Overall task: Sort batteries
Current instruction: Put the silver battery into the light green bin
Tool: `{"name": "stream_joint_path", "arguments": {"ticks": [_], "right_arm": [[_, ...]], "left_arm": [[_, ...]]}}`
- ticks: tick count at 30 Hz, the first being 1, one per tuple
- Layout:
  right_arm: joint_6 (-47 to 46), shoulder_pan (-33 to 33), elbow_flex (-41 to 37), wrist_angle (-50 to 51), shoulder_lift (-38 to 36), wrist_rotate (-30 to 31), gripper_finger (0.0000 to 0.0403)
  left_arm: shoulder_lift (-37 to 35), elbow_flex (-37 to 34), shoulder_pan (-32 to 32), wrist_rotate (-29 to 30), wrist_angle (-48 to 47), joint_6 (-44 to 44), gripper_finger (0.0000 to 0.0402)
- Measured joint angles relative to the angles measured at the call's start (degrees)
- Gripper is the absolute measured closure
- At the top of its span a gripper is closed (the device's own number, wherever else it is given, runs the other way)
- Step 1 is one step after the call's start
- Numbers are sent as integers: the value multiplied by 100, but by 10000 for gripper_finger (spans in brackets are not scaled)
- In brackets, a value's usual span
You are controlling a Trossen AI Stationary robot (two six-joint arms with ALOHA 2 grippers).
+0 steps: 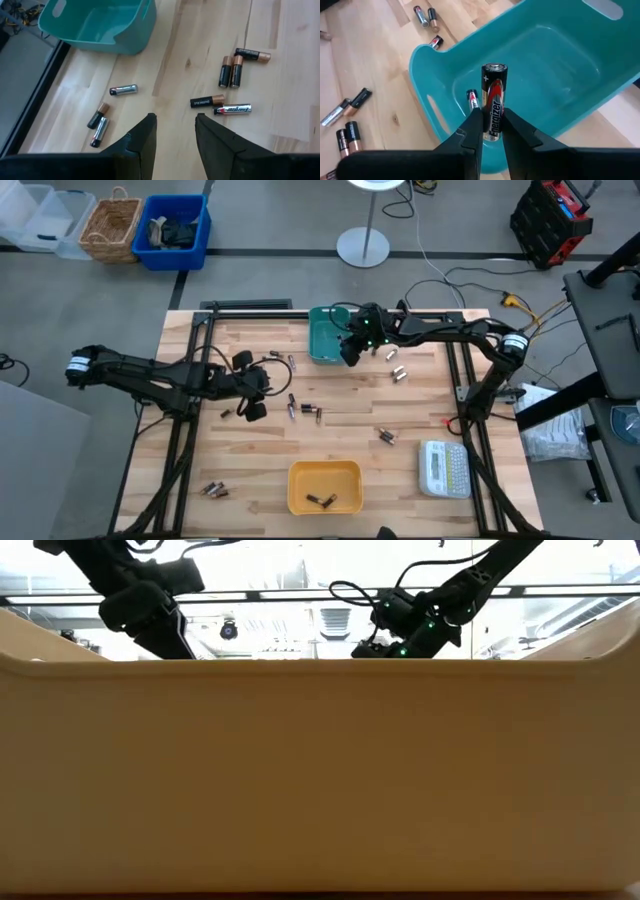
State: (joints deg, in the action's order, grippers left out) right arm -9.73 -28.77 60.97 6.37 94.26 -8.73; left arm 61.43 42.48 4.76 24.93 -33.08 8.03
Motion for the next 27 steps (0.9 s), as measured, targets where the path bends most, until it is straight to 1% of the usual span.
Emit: {"name": "stream_joint_path", "arguments": {"ticks": [10,15,18,21,27], "right_arm": [[229,0,0,-116,3,95,352],[947,7,0,-129,5,118,354],[1367,13,0,-322,5,111,356],[1439,13,0,-677,5,109,355],[1698,36,0,-885,5,109,356]], "left_arm": [[0,-28,0,2,46,0,286],[0,-28,0,4,52,0,286],[0,-28,2,4,69,0,286],[0,-6,2,4,204,18,286],[0,164,2,4,519,9,286]]}}
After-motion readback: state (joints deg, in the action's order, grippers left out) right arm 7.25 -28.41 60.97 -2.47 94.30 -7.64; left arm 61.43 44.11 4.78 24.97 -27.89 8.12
